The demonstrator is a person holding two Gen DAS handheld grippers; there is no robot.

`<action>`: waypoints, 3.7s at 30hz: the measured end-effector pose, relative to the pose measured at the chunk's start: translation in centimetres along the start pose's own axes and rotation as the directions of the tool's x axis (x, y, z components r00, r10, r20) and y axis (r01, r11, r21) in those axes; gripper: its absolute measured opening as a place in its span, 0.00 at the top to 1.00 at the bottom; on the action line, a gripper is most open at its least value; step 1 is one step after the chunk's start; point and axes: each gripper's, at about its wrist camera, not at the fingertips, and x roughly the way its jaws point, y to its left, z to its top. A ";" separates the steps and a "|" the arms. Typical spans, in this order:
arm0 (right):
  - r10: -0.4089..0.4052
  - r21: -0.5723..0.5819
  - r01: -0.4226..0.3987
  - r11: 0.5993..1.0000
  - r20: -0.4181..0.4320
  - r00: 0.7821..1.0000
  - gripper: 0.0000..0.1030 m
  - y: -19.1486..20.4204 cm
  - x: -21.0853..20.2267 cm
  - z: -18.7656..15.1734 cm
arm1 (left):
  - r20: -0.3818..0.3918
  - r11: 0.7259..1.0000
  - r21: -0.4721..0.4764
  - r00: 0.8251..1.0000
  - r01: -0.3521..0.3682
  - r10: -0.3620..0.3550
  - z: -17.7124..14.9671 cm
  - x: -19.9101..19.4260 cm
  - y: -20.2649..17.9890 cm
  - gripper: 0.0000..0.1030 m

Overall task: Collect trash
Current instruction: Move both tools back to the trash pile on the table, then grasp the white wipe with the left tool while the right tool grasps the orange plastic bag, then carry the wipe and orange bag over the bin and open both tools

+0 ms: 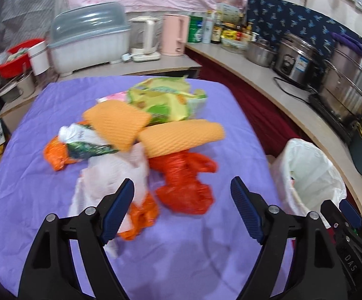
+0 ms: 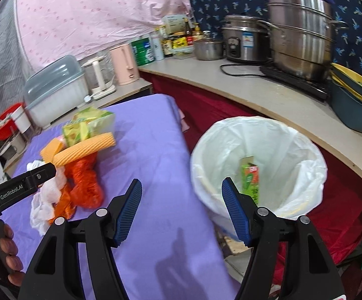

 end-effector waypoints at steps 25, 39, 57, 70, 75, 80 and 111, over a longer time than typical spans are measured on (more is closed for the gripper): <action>0.119 -0.113 -0.132 0.985 -0.118 0.986 0.38 12.2 5.1 -2.9 | -0.165 0.976 -0.206 0.986 -0.067 0.033 -5.0 4.2 13.8 0.25; 0.142 -0.157 -0.168 0.973 -0.166 0.976 0.38 15.5 10.7 -1.5 | -0.191 0.979 -0.204 0.979 0.028 -0.067 -5.7 4.7 14.0 0.84; 0.164 -0.175 -0.202 0.964 -0.209 0.964 0.72 15.1 10.8 -2.7 | -0.176 0.980 -0.195 0.982 0.026 -0.061 -5.8 3.7 14.3 0.89; 0.170 -0.156 -0.189 0.970 -0.129 0.977 0.72 12.1 4.8 -2.1 | -0.112 0.985 -0.169 0.992 0.041 -0.060 -5.3 -0.3 13.0 0.89; 0.151 -0.174 -0.175 0.969 -0.145 0.978 0.73 11.8 4.1 -2.2 | -0.078 0.986 -0.155 0.995 0.053 -0.066 -4.7 -2.0 12.2 0.89; 0.042 -0.256 -0.085 0.963 -0.168 0.985 0.72 11.5 4.4 -3.7 | -0.051 0.988 -0.146 0.997 0.055 -0.063 -4.2 -3.4 11.4 0.89; 0.085 -0.095 -0.092 0.991 -0.081 0.993 0.72 3.0 -3.2 -2.1 | -0.005 0.997 -0.010 0.997 0.081 -0.081 -4.0 -7.2 2.8 0.89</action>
